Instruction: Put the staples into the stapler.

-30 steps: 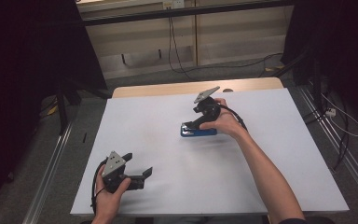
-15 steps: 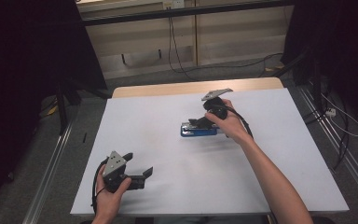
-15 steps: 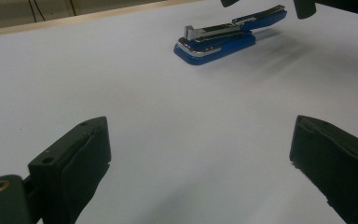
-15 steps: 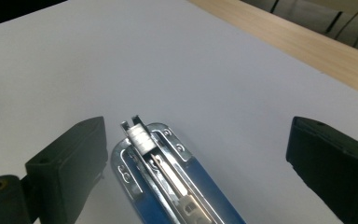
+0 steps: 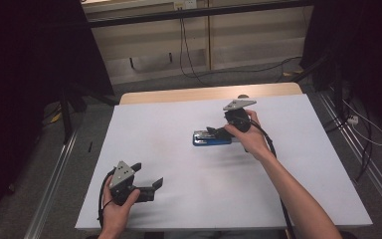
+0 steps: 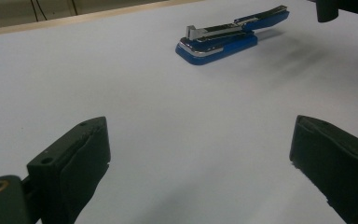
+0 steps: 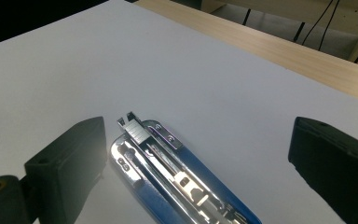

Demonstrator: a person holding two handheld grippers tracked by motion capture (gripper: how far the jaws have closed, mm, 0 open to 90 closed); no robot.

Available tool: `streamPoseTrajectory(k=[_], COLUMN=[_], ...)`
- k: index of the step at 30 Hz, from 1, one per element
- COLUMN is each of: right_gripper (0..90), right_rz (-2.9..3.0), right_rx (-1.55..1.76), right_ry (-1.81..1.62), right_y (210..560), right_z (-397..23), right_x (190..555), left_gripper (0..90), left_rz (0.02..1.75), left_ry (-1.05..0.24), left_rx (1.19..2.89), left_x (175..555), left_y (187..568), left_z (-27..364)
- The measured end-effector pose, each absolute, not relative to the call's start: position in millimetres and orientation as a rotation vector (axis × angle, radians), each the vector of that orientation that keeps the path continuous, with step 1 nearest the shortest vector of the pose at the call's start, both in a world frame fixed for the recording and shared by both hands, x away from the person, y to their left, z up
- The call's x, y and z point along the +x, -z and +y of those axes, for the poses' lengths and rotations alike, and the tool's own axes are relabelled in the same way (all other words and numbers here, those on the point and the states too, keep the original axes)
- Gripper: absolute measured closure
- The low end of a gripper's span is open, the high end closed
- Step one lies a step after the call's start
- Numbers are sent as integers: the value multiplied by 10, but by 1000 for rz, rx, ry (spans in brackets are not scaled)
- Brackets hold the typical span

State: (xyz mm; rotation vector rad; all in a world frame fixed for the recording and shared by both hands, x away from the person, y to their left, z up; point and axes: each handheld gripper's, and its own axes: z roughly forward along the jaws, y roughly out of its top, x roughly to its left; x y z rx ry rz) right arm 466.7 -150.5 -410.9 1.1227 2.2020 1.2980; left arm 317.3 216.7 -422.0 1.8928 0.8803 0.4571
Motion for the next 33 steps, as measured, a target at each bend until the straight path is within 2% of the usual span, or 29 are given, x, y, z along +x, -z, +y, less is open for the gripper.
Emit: streamPoseTrajectory(k=[33], right_gripper=[41], right_rz=[1995], right_rx=[1171], right_ry=[-1339], right_y=[4246], right_z=[-1803], right_x=[4069], left_gripper=[48], left_rz=[904], left_ry=[-475], left_rx=[1869], left_x=[3178], left_y=[4205], left_z=[2201])
